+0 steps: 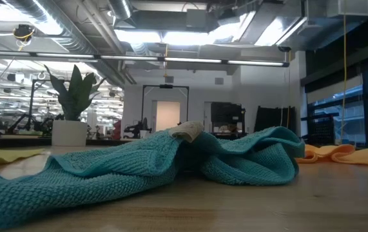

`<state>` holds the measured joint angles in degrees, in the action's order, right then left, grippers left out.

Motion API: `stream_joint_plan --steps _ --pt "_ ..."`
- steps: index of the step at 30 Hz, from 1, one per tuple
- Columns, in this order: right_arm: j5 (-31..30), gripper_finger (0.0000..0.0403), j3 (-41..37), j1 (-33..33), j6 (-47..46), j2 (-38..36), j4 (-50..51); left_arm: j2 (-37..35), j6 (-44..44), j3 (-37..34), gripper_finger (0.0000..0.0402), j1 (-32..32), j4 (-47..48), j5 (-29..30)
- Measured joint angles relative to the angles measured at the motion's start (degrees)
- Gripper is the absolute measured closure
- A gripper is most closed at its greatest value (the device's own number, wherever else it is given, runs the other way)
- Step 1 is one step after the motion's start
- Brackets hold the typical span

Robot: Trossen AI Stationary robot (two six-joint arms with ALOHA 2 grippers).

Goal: Roll microfiber towels into tight, uniform cylinder then place into a basket
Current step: Put the green microfiber towel into the orange bin

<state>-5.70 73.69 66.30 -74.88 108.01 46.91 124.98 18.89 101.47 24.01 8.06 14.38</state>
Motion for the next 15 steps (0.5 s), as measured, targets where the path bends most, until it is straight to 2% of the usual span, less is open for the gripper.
stream_joint_plan --steps 6,15 --pt "2.8 0.0389 0.0 0.0 7.7 0.0 -4.4 -1.5 -0.6 0.0 0.0341 2.0 7.2 0.1" --pt "3.4 0.0389 0.0 0.0 7.7 0.0 -2.0 -1.5 -1.8 0.0 0.0347 3.4 9.4 0.0"
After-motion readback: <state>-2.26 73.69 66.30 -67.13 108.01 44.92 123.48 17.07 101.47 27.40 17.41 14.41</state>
